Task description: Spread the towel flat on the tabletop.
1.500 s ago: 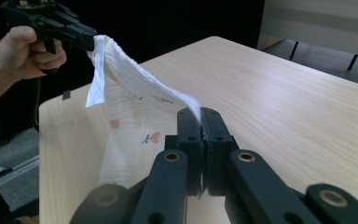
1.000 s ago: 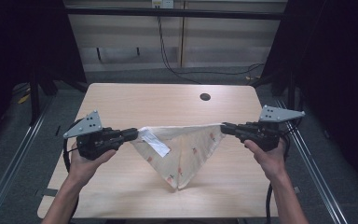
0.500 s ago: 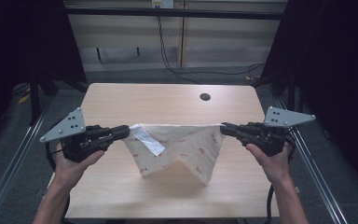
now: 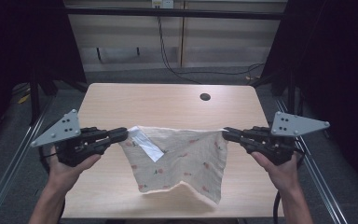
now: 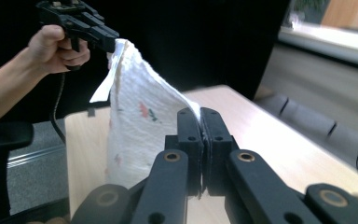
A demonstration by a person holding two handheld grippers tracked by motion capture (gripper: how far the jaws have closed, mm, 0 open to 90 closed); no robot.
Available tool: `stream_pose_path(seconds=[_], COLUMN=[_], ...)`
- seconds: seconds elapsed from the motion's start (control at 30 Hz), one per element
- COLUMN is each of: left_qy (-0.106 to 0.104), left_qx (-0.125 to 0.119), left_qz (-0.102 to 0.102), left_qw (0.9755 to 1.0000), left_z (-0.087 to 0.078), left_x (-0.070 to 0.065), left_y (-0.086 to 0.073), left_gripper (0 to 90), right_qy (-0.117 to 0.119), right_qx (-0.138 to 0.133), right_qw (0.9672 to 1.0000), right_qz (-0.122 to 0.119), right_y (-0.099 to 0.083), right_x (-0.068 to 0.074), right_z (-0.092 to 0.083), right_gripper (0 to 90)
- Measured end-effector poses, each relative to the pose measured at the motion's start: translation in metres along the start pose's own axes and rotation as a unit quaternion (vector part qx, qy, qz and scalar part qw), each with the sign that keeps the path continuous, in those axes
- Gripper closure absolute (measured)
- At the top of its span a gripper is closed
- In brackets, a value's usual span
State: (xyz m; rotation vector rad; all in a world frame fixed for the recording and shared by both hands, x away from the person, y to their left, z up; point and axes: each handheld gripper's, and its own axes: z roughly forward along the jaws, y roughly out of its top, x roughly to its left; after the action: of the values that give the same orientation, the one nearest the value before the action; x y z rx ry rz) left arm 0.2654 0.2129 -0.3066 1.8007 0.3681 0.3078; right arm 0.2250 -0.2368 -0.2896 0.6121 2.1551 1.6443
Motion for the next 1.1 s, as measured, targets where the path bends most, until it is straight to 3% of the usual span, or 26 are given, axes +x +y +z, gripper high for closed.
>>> stream_pose_path(seconds=[0.07,0.27,0.43,0.77,0.93,0.97,1.1], left_qy=[-0.006,0.009,0.017,0.032,0.042,0.042,0.048], left_qx=[0.000,0.039,0.052,0.070,0.086,0.103,0.111], left_qz=[-0.024,-0.049,-0.058,-0.051,-0.063,-0.064,-0.066], left_qw=[0.9997,0.9980,0.9968,0.9957,0.9934,0.9918,0.9905], left_z=[0.014,0.037,0.042,0.053,0.066,0.074,0.083], left_x=[0.010,0.028,0.035,0.044,0.055,0.056,0.063], left_y=[-0.014,-0.039,-0.049,-0.051,-0.058,-0.060,-0.063], left_gripper=[86.2,86.1,86.1,86.1,85.6,85.6,85.6], right_qy=[-0.007,-0.011,-0.016,-0.032,-0.040,-0.042,-0.045], right_qx=[0.013,0.037,0.061,0.088,0.095,0.097,0.105], right_qw=[0.9999,0.9985,0.9970,0.9943,0.9925,0.9921,0.9904], right_qz=[0.008,0.038,0.045,0.051,0.065,0.068,0.077], right_y=[-0.007,-0.029,-0.041,-0.054,-0.063,-0.065,-0.070], right_x=[-0.007,-0.029,-0.037,-0.055,-0.072,-0.076,-0.088], right_z=[0.006,0.020,0.031,0.049,0.061,0.065,0.073], right_gripper=[88.4,88.4,88.3,88.2,88.1,88.1,88.1])
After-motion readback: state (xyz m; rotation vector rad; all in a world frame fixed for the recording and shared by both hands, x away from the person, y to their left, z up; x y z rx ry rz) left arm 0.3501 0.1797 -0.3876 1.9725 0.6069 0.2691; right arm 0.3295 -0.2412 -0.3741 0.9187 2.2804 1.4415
